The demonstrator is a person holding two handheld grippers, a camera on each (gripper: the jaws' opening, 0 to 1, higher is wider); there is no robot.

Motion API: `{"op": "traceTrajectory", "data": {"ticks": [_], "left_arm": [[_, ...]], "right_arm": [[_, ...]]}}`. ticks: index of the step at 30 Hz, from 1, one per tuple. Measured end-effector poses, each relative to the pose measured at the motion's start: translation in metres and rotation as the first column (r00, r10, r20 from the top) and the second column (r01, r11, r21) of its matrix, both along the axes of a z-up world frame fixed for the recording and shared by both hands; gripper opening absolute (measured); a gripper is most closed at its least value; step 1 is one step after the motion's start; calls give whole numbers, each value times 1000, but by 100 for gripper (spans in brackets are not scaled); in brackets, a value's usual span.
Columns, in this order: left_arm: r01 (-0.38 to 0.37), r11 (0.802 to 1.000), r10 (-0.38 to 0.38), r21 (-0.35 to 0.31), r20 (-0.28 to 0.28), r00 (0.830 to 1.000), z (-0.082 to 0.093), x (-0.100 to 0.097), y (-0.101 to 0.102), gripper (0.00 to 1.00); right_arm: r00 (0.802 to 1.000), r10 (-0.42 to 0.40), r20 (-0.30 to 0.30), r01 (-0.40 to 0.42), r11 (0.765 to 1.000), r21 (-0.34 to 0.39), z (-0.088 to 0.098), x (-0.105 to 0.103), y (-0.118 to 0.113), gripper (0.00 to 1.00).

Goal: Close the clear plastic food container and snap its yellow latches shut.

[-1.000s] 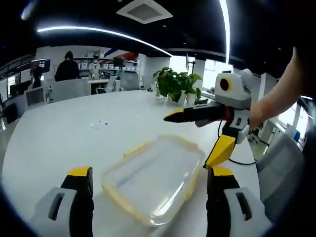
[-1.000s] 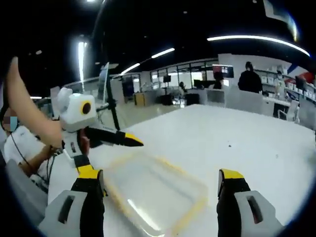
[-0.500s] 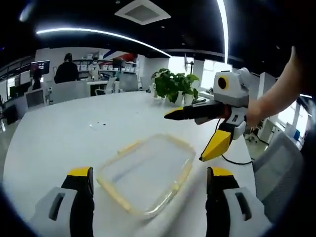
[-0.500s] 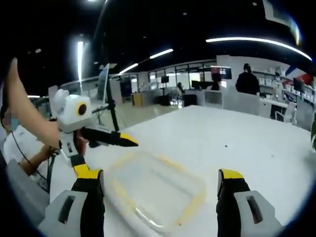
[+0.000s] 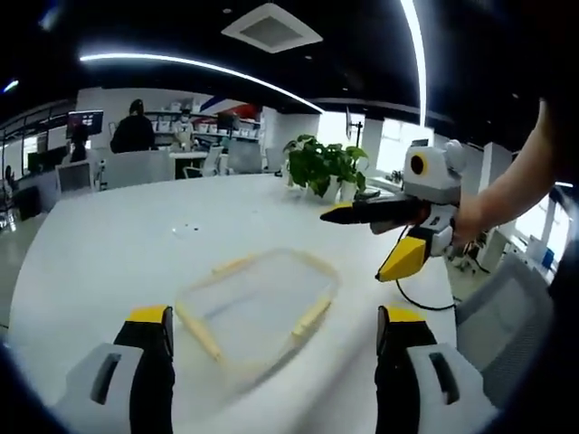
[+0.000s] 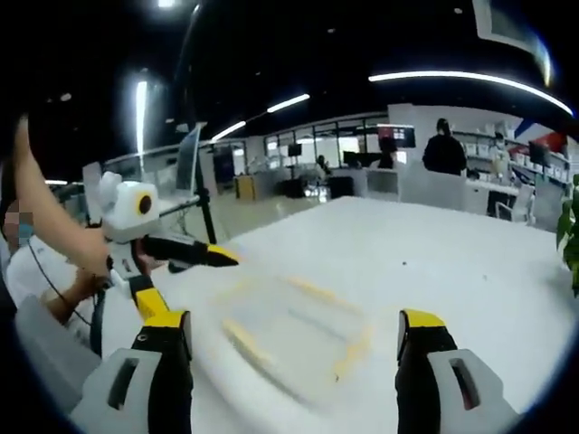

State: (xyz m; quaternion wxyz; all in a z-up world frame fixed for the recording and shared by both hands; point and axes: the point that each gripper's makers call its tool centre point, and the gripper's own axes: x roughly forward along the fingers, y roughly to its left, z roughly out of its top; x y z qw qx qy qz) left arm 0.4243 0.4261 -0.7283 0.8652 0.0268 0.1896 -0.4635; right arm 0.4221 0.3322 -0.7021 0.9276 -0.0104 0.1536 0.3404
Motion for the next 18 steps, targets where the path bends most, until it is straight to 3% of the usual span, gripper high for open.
{"op": "traceTrajectory", "data": {"ticks": [18], "left_arm": [[-52, 998, 52, -31, -7, 999, 15, -36, 17, 90]], "right_arm": [[999, -40, 5, 40, 998, 39, 18, -38, -9, 93]]}}
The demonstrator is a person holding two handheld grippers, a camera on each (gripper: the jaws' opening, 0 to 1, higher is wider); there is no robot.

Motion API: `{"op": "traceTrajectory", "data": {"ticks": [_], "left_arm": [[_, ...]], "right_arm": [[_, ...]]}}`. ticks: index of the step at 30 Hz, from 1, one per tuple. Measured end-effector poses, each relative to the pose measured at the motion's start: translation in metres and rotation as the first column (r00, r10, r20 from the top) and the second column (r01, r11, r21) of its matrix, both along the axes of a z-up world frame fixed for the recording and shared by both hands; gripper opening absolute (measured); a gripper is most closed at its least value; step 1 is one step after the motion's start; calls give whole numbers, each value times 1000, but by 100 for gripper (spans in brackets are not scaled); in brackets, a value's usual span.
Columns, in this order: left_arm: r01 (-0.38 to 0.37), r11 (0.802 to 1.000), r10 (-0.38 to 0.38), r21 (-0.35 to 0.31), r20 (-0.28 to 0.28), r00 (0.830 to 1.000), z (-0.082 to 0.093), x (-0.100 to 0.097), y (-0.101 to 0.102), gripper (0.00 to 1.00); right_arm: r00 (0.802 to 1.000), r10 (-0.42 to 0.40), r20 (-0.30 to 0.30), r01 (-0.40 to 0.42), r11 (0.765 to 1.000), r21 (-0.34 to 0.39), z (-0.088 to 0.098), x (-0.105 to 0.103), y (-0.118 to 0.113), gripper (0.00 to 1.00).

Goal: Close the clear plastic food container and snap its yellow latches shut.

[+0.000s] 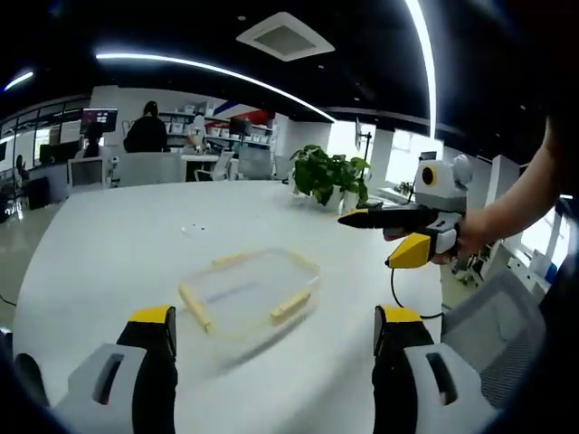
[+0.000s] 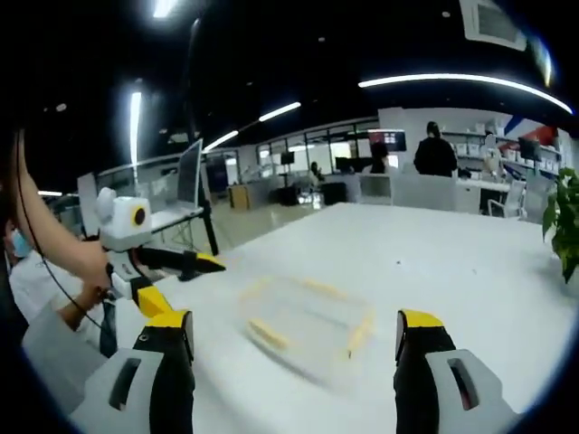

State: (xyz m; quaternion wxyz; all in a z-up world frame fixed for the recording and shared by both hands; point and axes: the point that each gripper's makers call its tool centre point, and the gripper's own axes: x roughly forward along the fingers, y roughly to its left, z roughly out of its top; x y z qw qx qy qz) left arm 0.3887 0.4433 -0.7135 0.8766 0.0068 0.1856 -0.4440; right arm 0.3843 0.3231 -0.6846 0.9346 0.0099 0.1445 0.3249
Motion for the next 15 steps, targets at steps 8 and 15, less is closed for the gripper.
{"op": "traceTrajectory", "data": {"ticks": [8, 15], "left_arm": [[-25, 999, 24, -25, -12, 1000, 5, -22, 11, 89], [-46, 998, 46, -42, -5, 999, 15, -36, 19, 88]], "right_arm": [[1000, 1, 0, -1, 1000, 5, 6, -22, 0, 93], [1000, -8, 1, 8, 1000, 18, 11, -41, -5, 92]]}}
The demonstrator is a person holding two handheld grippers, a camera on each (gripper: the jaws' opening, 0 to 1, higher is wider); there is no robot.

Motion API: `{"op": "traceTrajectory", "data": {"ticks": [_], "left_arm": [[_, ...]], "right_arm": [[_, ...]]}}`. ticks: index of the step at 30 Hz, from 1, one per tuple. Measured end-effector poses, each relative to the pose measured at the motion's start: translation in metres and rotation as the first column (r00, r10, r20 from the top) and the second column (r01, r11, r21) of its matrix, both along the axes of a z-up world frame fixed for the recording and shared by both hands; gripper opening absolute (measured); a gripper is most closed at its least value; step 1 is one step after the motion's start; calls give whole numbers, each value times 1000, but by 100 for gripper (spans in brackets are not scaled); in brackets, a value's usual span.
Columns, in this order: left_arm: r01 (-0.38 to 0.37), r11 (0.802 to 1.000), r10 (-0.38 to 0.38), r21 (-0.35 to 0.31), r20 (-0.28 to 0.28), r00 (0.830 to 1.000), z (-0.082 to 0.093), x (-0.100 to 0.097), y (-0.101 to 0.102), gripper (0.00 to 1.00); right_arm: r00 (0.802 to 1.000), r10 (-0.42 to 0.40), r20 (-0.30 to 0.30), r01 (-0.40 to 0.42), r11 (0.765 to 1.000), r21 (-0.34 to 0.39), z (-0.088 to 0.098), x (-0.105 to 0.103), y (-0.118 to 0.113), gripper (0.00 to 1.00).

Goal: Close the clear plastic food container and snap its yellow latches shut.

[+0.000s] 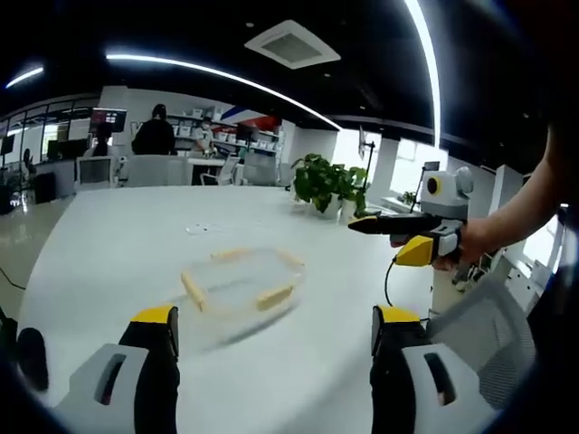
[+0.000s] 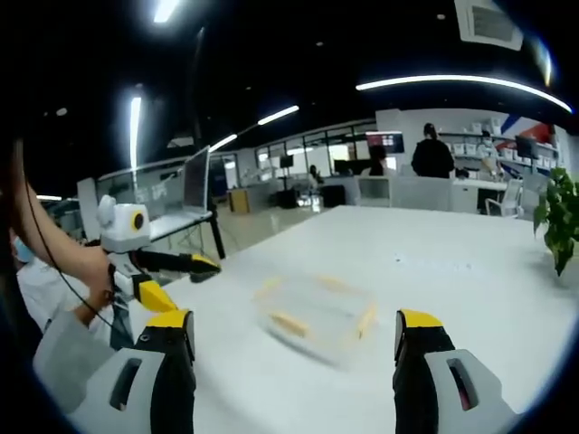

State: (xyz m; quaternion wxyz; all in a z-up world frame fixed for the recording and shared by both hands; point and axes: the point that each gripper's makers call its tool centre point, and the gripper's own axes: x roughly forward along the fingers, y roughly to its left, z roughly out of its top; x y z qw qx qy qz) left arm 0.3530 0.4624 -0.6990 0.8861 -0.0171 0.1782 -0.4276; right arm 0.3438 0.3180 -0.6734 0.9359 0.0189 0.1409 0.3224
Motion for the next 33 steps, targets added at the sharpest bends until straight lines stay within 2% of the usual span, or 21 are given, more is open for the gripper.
{"op": "traceTrajectory", "data": {"ticks": [10, 20, 26, 29, 33], "left_arm": [[-17, 1000, 17, -6, 0, 1000, -1, -23, 10, 87], [-38, 999, 38, -35, -12, 999, 3, -47, 10, 87], [-52, 998, 51, -40, -23, 998, 0, -60, 10, 86], [-55, 998, 55, -21, -26, 998, -4, -69, 11, 83], [-67, 997, 66, -42, -34, 997, -5, -78, 11, 84]], "right_arm": [[1000, -13, 2, 13, 1000, -15, -8, -27, -11, 90], [997, -73, 2, 72, 997, 11, 0, -50, -35, 91], [997, -74, -6, 74, 997, 4, -1, -60, -37, 91], [997, -77, -17, 78, 997, 21, 0, -65, -36, 90], [998, -66, -18, 67, 998, 15, -2, -73, -33, 91]]}}
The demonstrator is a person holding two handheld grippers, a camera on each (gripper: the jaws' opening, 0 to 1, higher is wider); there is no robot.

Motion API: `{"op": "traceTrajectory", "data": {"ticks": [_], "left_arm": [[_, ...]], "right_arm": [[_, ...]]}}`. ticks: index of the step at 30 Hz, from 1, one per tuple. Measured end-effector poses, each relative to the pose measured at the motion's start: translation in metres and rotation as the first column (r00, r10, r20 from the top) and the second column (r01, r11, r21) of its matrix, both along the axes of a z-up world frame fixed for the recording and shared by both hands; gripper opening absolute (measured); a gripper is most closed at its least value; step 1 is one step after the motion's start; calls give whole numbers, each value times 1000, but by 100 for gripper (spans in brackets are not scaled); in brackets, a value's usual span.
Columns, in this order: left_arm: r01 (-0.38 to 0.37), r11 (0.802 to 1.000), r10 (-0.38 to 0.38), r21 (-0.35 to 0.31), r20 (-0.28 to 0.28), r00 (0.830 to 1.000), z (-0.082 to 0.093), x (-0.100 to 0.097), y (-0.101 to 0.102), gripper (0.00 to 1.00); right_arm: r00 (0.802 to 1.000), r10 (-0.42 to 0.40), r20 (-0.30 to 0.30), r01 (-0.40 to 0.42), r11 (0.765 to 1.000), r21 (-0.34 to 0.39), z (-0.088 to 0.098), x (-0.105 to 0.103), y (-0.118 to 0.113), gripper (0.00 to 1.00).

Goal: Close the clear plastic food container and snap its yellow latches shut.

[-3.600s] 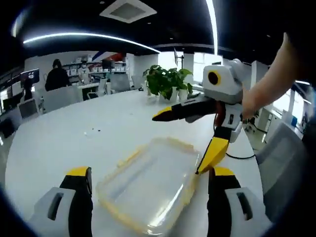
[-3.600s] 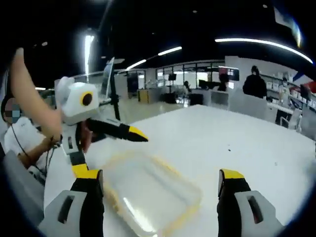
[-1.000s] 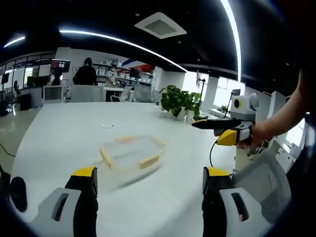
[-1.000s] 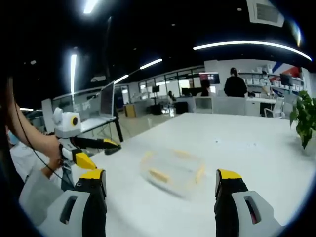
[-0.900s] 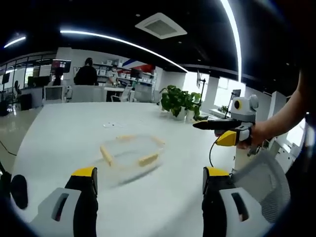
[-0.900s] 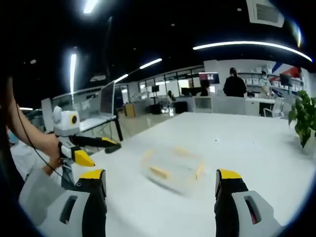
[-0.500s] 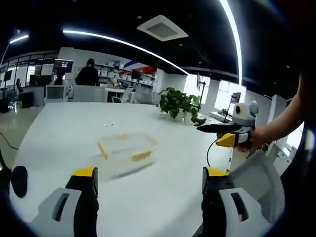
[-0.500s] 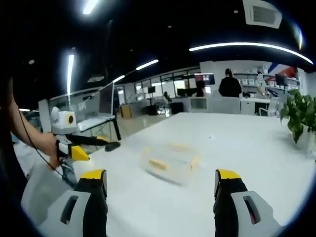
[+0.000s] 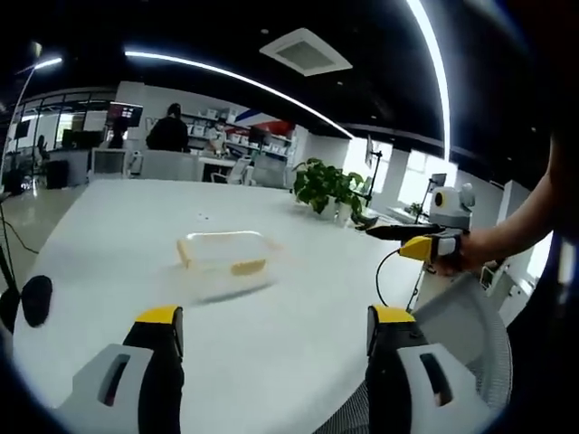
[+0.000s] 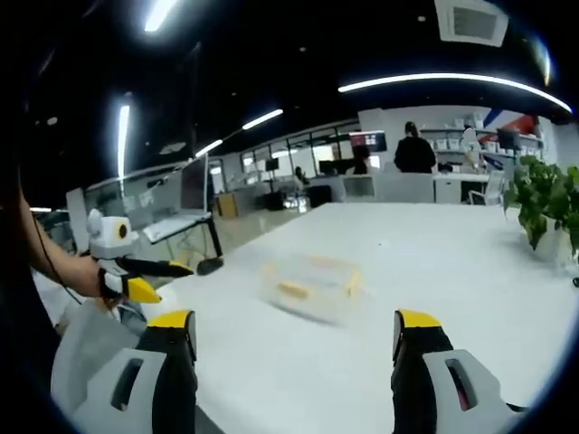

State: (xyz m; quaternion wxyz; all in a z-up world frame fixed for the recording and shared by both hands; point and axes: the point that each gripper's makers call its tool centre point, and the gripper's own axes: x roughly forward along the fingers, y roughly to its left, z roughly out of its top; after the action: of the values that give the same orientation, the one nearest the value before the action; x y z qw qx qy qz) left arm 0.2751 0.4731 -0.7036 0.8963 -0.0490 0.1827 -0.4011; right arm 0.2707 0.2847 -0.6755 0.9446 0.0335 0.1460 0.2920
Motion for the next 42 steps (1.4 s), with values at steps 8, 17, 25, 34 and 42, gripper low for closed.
{"op": "traceTrajectory", "data": {"ticks": [8, 17, 25, 34, 42], "left_arm": [[-16, 1000, 16, 3, -5, 1000, -4, -14, -3, 84], [-59, 998, 59, 12, 9, 998, -6, -22, -8, 83], [-69, 992, 64, 105, 47, 997, -19, -23, -6, 79], [-82, 987, 73, 140, 68, 995, -25, -20, -2, 80], [-99, 987, 92, 124, 63, 994, -24, -19, -1, 85]], "right_arm": [[1000, 20, -5, -20, 1000, -15, -4, -11, -5, 91], [1000, 10, 13, -10, 1000, -3, 2, -14, -10, 91], [999, -43, 23, 43, 999, 28, 0, -14, -23, 91], [997, 53, 57, -52, 998, -21, -4, -27, 2, 90], [997, 61, 50, -61, 998, 8, 0, -28, 1, 89]]}}
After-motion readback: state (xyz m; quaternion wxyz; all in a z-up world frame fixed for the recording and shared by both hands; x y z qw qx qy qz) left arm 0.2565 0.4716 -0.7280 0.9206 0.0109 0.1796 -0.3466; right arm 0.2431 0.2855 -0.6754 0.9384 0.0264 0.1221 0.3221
